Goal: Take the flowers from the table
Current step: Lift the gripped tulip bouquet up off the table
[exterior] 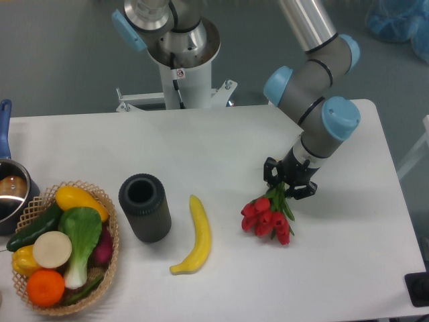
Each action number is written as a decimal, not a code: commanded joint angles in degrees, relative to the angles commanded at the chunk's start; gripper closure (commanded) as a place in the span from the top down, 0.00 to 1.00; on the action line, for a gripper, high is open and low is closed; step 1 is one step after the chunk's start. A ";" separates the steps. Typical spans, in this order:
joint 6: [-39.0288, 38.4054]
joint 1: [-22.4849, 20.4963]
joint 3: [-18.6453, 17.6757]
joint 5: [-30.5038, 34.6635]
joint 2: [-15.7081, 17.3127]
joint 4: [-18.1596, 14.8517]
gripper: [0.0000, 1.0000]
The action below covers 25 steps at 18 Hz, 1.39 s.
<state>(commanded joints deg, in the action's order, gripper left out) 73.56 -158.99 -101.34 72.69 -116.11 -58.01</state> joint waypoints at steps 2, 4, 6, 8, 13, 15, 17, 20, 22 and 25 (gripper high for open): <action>-0.09 0.00 0.35 0.00 1.14 -0.35 0.42; -0.52 0.17 0.18 -0.26 2.37 -0.61 0.42; -1.23 0.26 0.18 -1.49 2.90 -0.62 0.42; -1.14 0.18 0.18 -4.55 4.65 -0.62 0.42; -5.17 -0.70 0.35 -14.84 11.24 -0.62 0.42; -6.85 -0.70 1.05 -17.48 13.27 -0.62 0.42; -7.29 -0.53 1.49 -22.03 14.76 -0.53 0.42; -8.08 -0.53 2.63 -29.25 16.44 -0.44 0.42; -9.05 -0.61 3.77 -34.51 16.53 -0.26 0.42; -9.49 -0.44 4.66 -41.20 16.61 -0.09 0.42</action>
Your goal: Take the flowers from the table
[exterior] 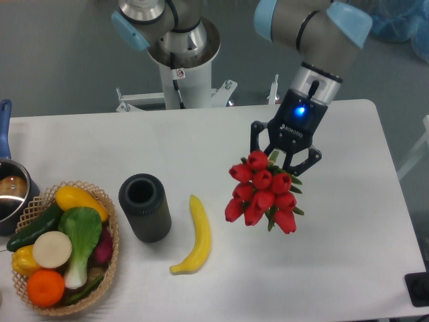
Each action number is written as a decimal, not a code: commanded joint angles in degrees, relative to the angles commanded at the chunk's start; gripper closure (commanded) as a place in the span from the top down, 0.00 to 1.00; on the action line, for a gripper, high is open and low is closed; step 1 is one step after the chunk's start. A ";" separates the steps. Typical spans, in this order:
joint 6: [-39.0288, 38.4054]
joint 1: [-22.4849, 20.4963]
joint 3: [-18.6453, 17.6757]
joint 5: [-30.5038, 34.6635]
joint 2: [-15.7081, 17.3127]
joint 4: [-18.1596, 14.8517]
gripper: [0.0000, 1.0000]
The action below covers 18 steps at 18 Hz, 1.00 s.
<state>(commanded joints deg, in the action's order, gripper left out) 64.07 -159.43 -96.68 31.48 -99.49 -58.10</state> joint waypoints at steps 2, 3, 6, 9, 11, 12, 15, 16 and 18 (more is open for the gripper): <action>0.09 0.44 0.09 -2.73 0.00 0.09 0.42; 0.09 0.44 0.09 -4.31 0.00 0.09 0.42; -0.44 0.35 0.00 -9.50 0.35 0.09 0.42; -0.62 0.00 -0.35 -11.35 0.18 0.09 0.42; -0.70 -0.44 -0.44 -12.67 0.09 0.09 0.42; -0.70 -0.44 -0.61 -12.67 0.17 0.09 0.42; -0.79 0.17 -0.61 -12.94 0.26 0.09 0.42; -0.70 0.26 -0.53 -13.11 0.26 0.09 0.42; -0.70 0.18 -0.53 -13.20 0.26 0.09 0.42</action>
